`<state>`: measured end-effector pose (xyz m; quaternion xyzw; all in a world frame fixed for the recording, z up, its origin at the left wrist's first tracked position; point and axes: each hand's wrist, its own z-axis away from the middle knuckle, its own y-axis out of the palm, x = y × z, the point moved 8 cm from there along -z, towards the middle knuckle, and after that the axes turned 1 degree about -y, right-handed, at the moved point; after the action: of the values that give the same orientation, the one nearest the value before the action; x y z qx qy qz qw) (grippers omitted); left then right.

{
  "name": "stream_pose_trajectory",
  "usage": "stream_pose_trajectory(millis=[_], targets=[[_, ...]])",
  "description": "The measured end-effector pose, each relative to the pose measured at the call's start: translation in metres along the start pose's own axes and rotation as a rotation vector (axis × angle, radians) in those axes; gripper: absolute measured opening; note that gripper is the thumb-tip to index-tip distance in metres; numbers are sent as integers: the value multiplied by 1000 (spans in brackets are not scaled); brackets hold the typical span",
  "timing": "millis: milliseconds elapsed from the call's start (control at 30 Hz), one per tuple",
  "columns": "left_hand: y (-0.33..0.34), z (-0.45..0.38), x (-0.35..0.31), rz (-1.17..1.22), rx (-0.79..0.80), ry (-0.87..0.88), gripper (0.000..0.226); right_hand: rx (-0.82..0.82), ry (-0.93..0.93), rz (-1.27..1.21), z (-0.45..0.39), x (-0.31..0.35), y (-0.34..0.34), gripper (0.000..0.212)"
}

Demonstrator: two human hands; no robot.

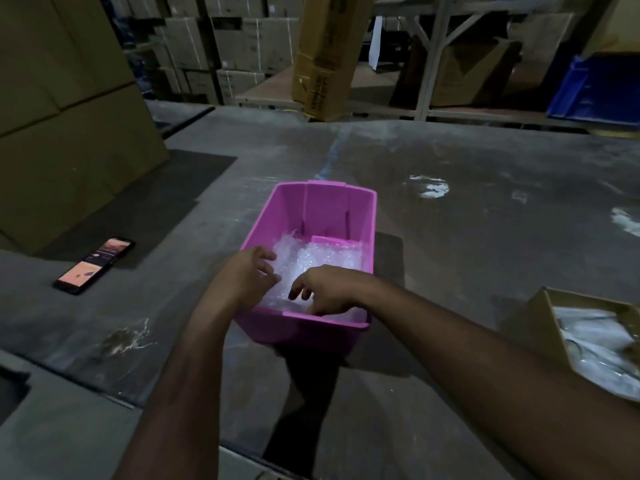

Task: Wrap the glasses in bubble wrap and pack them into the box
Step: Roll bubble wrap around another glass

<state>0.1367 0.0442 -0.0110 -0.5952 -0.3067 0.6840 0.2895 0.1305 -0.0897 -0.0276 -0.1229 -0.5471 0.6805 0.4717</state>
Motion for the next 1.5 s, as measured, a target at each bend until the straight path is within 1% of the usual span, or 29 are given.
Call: stream_pose_trajectory(millis=[67, 133, 200, 233, 300, 367, 433, 500, 567, 633, 700, 767, 833, 933, 1067, 1133, 1200, 1233, 1300, 1333, 1400, 1500], targets=[[-1, 0, 0, 27, 12, 14, 36, -12, -14, 11, -8, 7, 3, 36], [-3, 3, -2, 71, 29, 47, 34, -96, 8, 20, -12, 8, 1, 24], [-8, 4, -4, 155, 25, 89, 32, -211, 39, -4, -8, 5, -11, 19], [-12, 6, -5, 211, 22, 104, 36, -276, 50, -41, -2, 2, -20, 18], [-19, 10, -9, 299, 37, 132, 61, -394, 67, -153, 14, -5, -39, 16], [-25, 13, -17, 301, 47, 166, 82, -495, 80, -290, 34, -14, -56, 16], [-30, 16, -26, 270, 31, 206, 89, -620, 75, -465, 54, -23, -68, 18], [-32, 18, -40, 332, 24, 253, 84, -764, 59, -678, 75, -34, -75, 18], [-33, 20, -57, 401, -9, 321, 61, -879, 25, -852, 94, -42, -78, 19], [-36, 21, -73, 454, -82, 376, 34, -962, -7, -977, 111, -47, -80, 23], [-38, 21, -86, 506, -153, 415, 17, -1040, -9, -1059, 129, -54, -80, 20], [-39, 19, -97, 530, -211, 452, 13, -1134, -5, -1122, 149, -64, -80, 17], [-36, 16, -109, 572, -213, 477, 8, -1202, 15, -1152, 168, -76, -77, 14], [-27, 14, -127, 565, -201, 494, 10, -1228, 75, -1175, 189, -91, -68, 12], [-16, 9, -142, 610, -188, 488, 11, -1264, 92, -1265, 205, -102, -54, 17], [-13, 9, -150, 645, -179, 502, 13, -1253, 82, -1381, 211, -107, -46, 22], [-13, 12, -158, 662, -218, 535, 14, -1252, 67, -1540, 215, -116, -37, 31], [-13, 12, -161, 676, -234, 542, 15, -1279, 74, -1594, 219, -124, -33, 33], [-8, 9, -165, 737, -223, 533, 17, -1354, 95, -1651, 229, -139, -25, 29], [-4, 6, -167, 781, -193, 520, 18, -1399, 118, -1661, 236, -147, -21, 24], [8, 2, -171, 899, -103, 488, 18, -1529, 239, -1660, 253, -166, -6, 18], [25, 0, -182, 1115, 27, 404, 20, -1695, 490, -1584, 285, -189, 22, 20]])
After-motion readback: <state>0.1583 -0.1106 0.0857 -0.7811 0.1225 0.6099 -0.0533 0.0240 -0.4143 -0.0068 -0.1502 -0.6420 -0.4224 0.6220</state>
